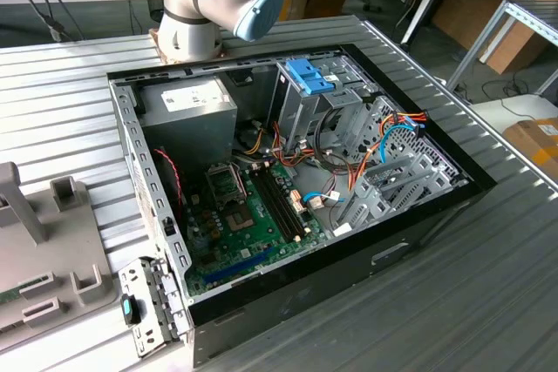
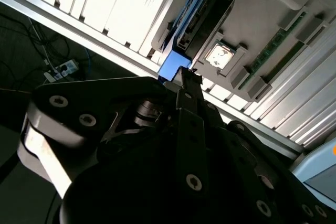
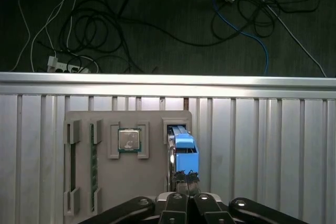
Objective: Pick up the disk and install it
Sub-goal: 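Pick up the disk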
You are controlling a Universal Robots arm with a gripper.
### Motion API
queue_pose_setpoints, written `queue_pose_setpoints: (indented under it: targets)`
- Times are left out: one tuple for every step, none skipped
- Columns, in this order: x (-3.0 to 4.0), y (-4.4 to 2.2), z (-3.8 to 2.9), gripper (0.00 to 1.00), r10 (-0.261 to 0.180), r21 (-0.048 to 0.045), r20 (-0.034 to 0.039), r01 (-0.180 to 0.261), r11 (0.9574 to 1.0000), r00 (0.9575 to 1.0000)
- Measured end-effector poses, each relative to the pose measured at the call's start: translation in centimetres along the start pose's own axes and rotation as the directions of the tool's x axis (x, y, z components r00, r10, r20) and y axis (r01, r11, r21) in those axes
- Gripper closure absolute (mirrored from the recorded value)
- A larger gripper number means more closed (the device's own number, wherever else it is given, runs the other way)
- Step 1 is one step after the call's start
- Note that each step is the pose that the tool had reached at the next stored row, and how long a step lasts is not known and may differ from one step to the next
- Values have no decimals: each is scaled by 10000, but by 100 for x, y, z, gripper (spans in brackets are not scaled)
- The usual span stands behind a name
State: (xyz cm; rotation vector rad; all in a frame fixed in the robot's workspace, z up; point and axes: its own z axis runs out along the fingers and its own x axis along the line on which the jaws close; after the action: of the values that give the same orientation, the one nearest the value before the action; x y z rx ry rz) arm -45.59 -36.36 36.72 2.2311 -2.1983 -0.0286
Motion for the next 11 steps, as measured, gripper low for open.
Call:
queue_pose_setpoints:
  targets:
    - [0,0,1,89,0,1,0,0,10000,10000]
    - [0,0,2,89,0,1,0,0,10000,10000]
    - [0,0,3,89,0,1,0,0,10000,10000]
    - [0,0,3,83,0,1,1,0,10000,10000]
    - [0,0,4,71,0,1,1,0,10000,10000]
    - [0,0,4,64,0,1,0,0,10000,10000]
    - [0,0,5,58,0,1,1,0,10000,10000]
    - [0,0,6,58,0,1,0,0,10000,10000]
    - [0,0,6,52,0,1,0,0,10000,10000]
    - [0,0,7,52,0,1,1,0,10000,10000]
    - [0,0,7,52,0,0,0,0,10000,10000]
